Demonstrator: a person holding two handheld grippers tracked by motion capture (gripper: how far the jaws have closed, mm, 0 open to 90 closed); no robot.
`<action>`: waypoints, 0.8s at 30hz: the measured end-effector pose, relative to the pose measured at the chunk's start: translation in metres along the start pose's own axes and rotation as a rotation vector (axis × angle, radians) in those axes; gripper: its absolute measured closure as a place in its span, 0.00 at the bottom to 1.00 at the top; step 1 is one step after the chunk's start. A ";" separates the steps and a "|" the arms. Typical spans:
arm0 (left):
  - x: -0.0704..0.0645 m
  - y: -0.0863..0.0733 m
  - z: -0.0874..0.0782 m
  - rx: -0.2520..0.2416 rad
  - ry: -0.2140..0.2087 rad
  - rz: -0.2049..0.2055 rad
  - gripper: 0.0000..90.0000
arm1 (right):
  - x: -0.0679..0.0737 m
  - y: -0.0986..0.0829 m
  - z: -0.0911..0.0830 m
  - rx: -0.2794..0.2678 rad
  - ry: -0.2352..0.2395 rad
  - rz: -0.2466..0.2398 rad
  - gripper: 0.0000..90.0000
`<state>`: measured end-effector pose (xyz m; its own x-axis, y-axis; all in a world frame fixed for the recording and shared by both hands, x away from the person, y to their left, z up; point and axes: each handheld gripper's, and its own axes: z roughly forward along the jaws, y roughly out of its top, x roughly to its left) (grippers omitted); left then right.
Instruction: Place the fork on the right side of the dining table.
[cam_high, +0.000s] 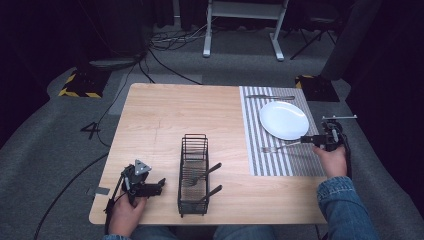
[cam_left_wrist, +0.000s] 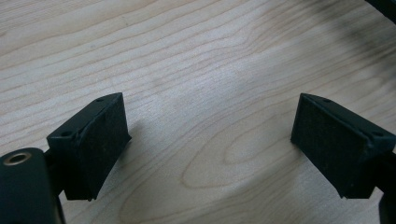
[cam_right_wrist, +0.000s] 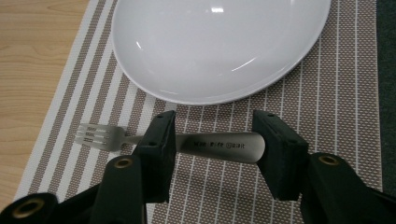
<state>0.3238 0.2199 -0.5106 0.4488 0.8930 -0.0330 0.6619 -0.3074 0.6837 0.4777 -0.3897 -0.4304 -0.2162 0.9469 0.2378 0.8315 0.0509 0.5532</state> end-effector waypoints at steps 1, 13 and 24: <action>0.000 0.000 0.000 0.000 0.000 0.000 0.12 | -0.002 0.000 0.000 -0.002 -0.003 0.004 0.56; 0.000 0.000 0.000 0.000 0.000 0.000 0.12 | -0.006 -0.003 0.001 -0.019 -0.067 -0.004 0.54; 0.000 0.000 0.000 0.000 0.000 0.000 0.12 | -0.009 -0.013 -0.010 -0.048 -0.072 -0.019 0.52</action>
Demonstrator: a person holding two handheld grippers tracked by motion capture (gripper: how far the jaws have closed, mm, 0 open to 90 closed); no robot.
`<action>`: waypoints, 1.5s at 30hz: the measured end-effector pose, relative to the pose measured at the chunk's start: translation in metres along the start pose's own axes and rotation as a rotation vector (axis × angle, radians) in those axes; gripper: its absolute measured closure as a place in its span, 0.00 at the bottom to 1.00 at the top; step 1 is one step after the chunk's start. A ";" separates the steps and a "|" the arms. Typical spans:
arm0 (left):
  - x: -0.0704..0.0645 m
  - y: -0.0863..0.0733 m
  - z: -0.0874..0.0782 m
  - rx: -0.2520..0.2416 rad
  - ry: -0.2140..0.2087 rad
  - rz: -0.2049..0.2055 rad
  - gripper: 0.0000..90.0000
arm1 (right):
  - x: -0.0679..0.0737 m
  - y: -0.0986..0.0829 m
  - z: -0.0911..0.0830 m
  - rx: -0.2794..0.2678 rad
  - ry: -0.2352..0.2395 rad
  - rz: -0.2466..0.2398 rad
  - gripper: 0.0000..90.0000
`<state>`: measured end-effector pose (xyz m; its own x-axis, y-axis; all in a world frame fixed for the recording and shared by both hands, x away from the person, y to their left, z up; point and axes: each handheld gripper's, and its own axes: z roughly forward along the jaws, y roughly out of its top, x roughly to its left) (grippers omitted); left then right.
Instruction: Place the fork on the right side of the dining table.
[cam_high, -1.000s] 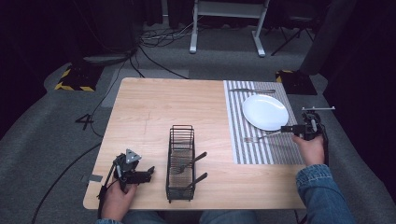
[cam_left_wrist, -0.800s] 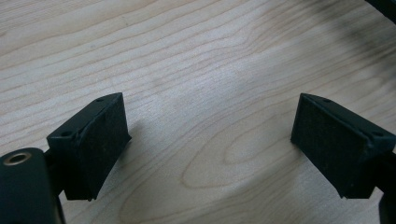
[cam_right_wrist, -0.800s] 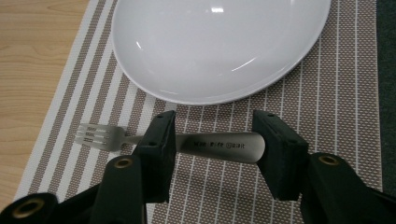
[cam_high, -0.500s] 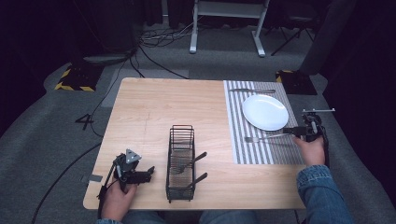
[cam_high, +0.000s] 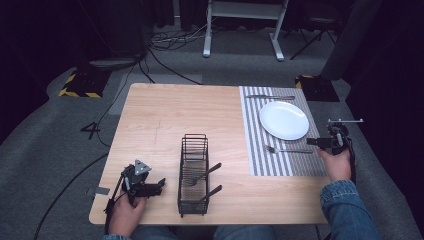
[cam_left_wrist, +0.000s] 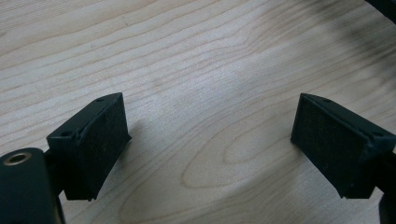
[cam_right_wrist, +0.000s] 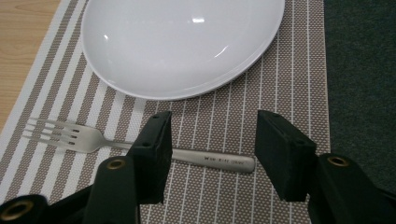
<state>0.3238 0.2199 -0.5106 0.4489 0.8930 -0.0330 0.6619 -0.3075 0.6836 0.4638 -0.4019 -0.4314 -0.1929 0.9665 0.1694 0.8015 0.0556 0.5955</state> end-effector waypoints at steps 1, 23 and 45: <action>0.000 0.000 0.000 0.000 0.000 0.000 0.12 | 0.001 -0.004 -0.001 0.002 0.013 0.001 0.51; 0.000 0.000 0.000 0.000 0.000 0.000 0.12 | 0.001 -0.026 0.036 0.106 0.053 0.049 0.52; 0.000 0.000 0.000 0.000 0.000 0.000 0.12 | 0.026 -0.020 -0.005 -0.018 0.103 -0.047 0.52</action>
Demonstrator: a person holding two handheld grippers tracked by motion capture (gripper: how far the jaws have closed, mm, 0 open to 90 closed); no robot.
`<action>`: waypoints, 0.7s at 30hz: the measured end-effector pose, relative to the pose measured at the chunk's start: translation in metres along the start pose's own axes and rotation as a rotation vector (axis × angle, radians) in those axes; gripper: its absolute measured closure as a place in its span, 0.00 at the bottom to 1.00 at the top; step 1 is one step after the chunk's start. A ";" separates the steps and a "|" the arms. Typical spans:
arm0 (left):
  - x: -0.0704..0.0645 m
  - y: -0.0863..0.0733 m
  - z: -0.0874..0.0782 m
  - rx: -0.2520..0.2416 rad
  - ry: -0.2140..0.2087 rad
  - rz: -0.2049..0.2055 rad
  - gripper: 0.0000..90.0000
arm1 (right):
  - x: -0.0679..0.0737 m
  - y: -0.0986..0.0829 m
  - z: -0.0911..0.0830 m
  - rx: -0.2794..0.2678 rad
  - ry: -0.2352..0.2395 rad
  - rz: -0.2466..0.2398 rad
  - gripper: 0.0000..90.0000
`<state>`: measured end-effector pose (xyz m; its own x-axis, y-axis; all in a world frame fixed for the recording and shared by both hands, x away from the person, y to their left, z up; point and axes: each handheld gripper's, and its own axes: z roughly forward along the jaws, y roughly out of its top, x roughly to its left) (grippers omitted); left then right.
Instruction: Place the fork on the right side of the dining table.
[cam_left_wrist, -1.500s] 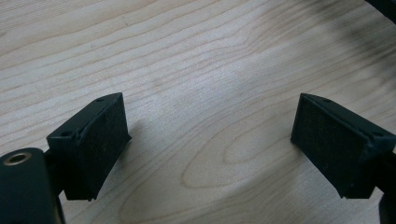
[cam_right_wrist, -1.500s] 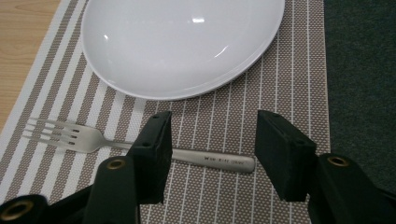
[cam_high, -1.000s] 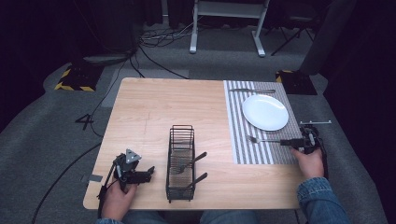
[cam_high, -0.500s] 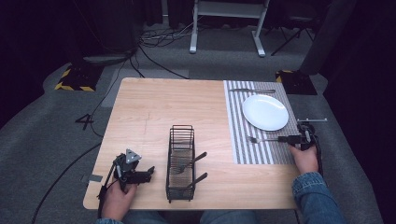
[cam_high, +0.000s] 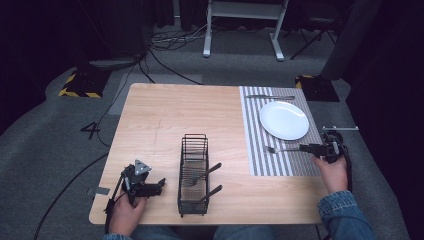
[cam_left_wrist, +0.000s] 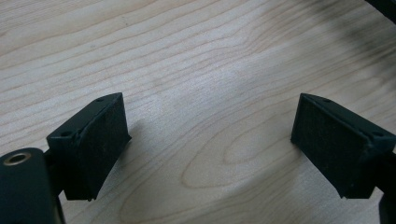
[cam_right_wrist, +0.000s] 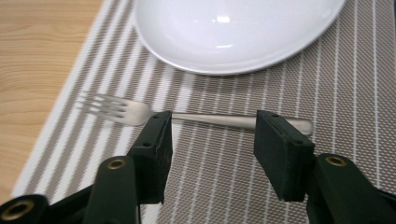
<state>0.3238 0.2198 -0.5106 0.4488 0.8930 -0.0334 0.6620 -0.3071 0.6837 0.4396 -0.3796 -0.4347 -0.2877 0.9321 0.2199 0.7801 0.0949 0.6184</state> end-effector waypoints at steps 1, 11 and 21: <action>0.000 0.000 0.000 0.000 0.000 0.000 0.12 | 0.000 0.000 0.000 0.000 0.000 0.000 0.52; 0.000 0.000 0.000 0.000 0.000 0.000 0.12 | 0.037 0.002 -0.020 -0.041 0.071 -0.098 0.51; 0.000 0.000 0.000 0.000 0.000 0.000 0.12 | 0.079 0.004 -0.029 -0.025 0.174 -0.203 0.51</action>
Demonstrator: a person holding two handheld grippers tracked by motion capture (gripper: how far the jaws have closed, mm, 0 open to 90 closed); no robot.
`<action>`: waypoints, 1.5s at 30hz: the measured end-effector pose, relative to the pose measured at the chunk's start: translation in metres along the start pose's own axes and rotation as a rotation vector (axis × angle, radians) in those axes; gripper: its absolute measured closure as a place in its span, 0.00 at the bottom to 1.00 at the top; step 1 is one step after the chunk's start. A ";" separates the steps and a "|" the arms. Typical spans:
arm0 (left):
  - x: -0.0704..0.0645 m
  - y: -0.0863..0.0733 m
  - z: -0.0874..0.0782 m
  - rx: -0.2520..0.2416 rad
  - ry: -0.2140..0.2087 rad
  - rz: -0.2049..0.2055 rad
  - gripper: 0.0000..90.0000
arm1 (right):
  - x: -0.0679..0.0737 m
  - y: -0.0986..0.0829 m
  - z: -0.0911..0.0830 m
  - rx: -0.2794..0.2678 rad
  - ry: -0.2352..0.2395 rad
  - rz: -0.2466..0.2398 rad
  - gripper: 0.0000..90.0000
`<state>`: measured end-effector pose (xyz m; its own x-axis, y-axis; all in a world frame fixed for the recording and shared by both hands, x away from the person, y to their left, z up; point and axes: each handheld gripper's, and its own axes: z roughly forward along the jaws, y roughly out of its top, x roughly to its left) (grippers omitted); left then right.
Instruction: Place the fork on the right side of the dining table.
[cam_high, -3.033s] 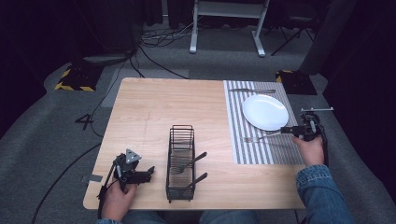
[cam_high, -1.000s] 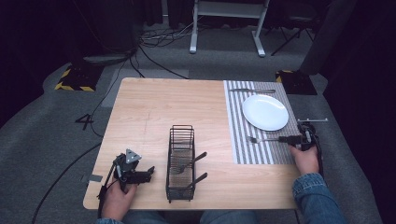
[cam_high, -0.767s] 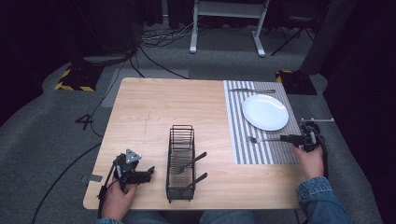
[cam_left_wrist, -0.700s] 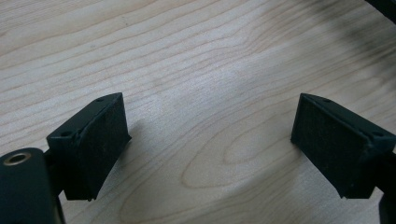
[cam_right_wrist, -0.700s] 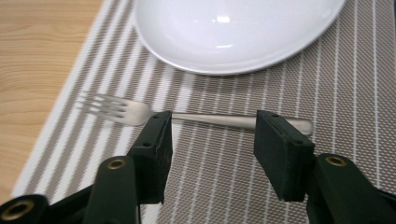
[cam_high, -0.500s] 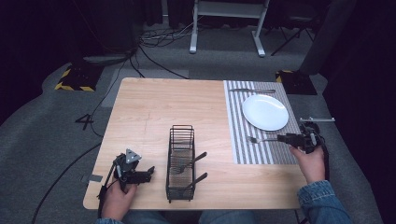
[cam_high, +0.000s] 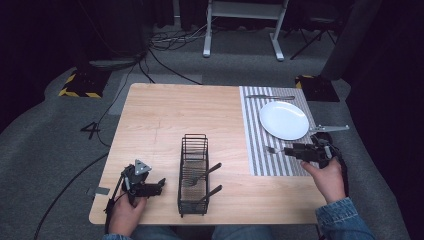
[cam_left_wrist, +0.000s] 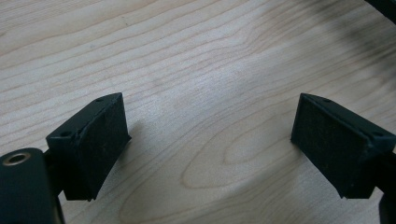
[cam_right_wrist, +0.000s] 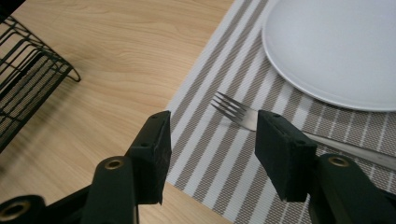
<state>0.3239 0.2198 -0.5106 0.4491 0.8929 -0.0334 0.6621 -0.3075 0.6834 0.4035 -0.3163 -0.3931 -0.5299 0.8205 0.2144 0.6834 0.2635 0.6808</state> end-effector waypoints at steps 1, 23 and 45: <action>0.000 0.000 0.000 0.000 0.000 0.000 0.12 | 0.008 0.001 0.000 -0.002 0.005 -0.022 0.51; 0.000 0.002 0.001 0.004 -0.003 -0.002 0.11 | 0.062 -0.012 0.026 0.031 0.125 -0.130 0.43; 0.000 0.002 0.002 0.003 -0.003 -0.002 0.11 | 0.080 -0.052 0.084 0.078 0.084 -0.232 0.44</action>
<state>0.3260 0.2190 -0.5106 0.4494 0.8926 -0.0372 0.6650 -0.3064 0.6812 0.3675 -0.2220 -0.4703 -0.7144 0.6897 0.1181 0.5736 0.4805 0.6634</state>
